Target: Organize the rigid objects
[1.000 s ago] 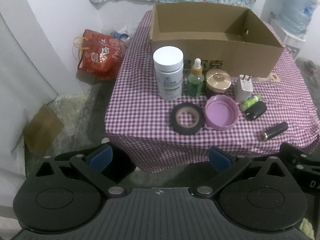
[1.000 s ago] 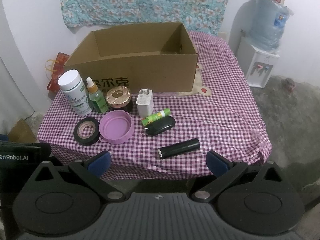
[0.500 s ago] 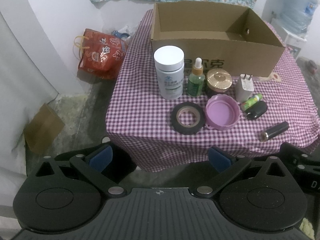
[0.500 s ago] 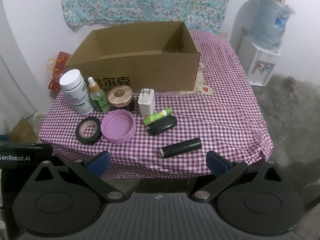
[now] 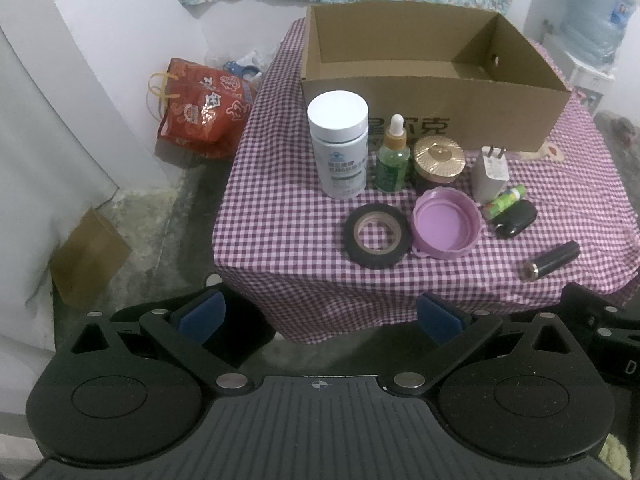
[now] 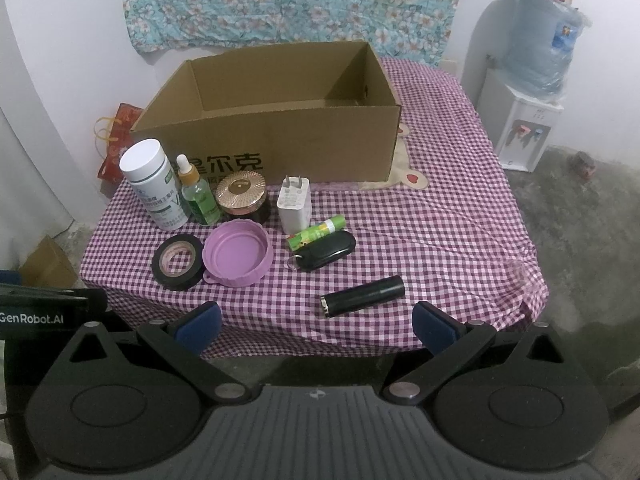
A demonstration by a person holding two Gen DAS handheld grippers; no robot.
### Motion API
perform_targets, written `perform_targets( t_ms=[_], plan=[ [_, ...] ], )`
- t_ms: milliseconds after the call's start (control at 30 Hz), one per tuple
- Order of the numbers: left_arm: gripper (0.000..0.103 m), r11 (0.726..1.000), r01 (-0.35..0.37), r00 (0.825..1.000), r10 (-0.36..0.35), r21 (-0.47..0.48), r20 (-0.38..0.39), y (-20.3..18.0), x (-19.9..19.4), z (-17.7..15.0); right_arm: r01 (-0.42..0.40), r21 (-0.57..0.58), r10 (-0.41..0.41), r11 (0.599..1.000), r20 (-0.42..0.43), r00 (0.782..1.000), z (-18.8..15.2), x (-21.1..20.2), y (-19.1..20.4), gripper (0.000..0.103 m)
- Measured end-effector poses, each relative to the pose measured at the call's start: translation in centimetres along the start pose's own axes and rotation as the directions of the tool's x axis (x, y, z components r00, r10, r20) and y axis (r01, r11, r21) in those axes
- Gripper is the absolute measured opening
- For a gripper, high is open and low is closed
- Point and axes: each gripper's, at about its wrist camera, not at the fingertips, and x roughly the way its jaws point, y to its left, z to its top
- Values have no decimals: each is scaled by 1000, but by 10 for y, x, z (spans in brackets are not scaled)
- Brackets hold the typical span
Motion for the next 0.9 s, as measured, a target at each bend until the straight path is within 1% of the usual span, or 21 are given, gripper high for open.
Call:
perform_targets(
  t_ms=[900],
  plan=[
    [103,1000,-8,1000,8,11,-17,-1,5,-1,2,-1,-2,1000,-2,1000,-2,2,0,103]
  ],
)
